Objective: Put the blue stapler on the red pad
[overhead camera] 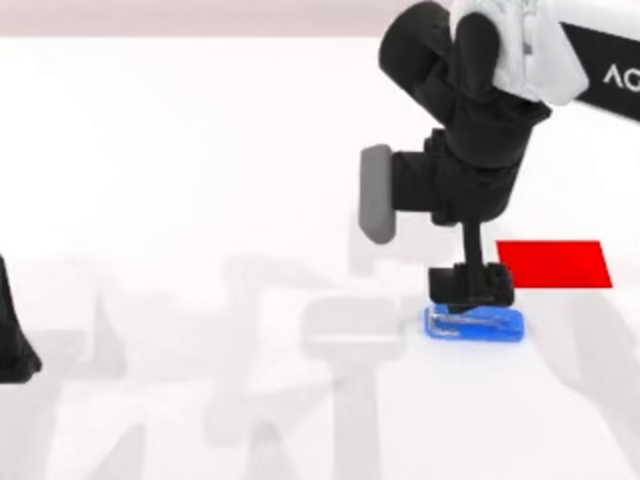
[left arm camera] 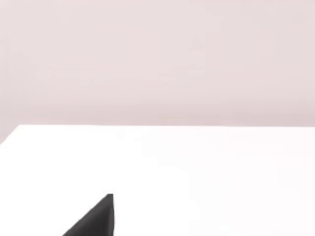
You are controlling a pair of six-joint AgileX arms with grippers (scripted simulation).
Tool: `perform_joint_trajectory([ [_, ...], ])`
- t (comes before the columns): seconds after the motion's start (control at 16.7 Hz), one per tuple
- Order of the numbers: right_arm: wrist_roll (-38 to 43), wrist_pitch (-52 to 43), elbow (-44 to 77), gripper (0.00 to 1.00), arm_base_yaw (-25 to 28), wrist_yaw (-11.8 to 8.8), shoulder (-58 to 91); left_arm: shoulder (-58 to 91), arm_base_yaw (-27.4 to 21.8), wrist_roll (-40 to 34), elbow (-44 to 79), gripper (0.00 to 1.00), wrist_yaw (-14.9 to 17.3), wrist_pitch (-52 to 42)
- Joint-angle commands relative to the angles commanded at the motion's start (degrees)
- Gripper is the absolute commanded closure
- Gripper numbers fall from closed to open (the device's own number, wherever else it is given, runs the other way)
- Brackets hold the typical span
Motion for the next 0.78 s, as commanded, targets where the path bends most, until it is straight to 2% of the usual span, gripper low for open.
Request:
perform_joint_trajectory([
  [0.48, 0.21, 17.92, -12.29, 0.0, 0.3, 0.04, 5.28, 0.0, 0.0, 0.0, 0.0, 0.0, 0.0, 0.0],
  [0.78, 0.23, 19.41, -13.51, 0.0, 0.34, 0.04, 5.85, 0.0, 0.0, 0.0, 0.0, 0.0, 0.0, 0.0],
])
